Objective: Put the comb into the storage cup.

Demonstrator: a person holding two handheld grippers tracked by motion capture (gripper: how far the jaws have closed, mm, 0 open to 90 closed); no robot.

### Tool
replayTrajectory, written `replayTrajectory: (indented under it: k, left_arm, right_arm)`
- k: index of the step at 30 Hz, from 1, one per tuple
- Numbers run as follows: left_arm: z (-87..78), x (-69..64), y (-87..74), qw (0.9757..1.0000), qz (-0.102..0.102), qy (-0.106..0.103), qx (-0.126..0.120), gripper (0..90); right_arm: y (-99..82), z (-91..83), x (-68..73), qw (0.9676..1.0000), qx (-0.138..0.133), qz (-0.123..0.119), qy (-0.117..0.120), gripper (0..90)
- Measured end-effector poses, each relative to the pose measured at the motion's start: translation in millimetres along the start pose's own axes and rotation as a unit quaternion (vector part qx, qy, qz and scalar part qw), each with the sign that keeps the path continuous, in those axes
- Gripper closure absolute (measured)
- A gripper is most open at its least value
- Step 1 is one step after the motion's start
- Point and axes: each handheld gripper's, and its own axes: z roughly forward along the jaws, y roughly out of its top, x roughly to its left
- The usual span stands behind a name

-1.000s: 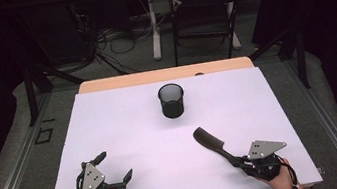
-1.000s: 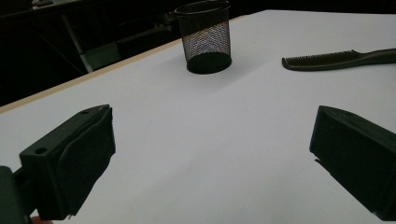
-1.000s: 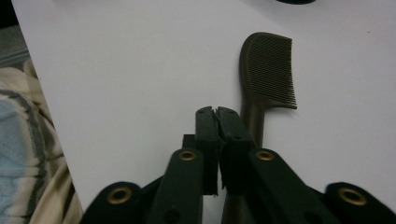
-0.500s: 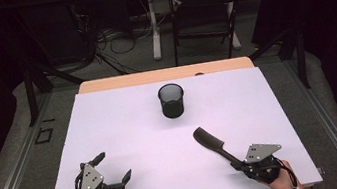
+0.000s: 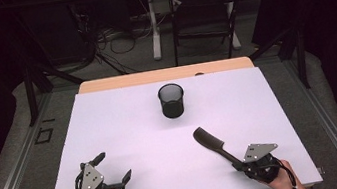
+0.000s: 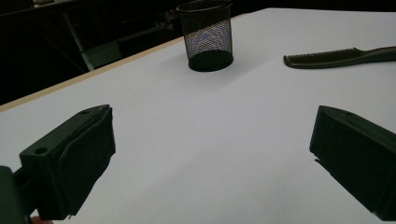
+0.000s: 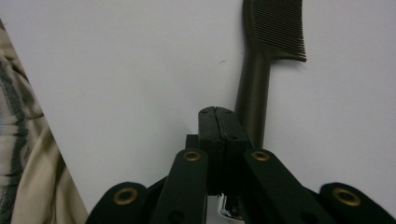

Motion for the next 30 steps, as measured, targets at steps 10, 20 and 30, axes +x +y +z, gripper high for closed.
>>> replayTrajectory:
  k: [10,20,30]
  left_arm:
    - [0.2,0.6,-0.3,1.0,0.001,0.002,0.002,0.1]
    - [-0.1,0.4,0.1,1.0,0.003,0.001,0.003,0.1]
    - [1.0,-0.9,0.0,1.0,0.002,-0.001,0.003,0.1]
  right_arm:
    - [-1.7,-0.4,-4.0,0.9999,0.007,0.009,-0.011,90.0]
    - [-3.4,0.3,-7.9,0.9996,0.014,0.011,-0.02,90.0]
    - [-5.2,0.7,-12.4,0.9992,0.017,0.017,-0.033,90.0]
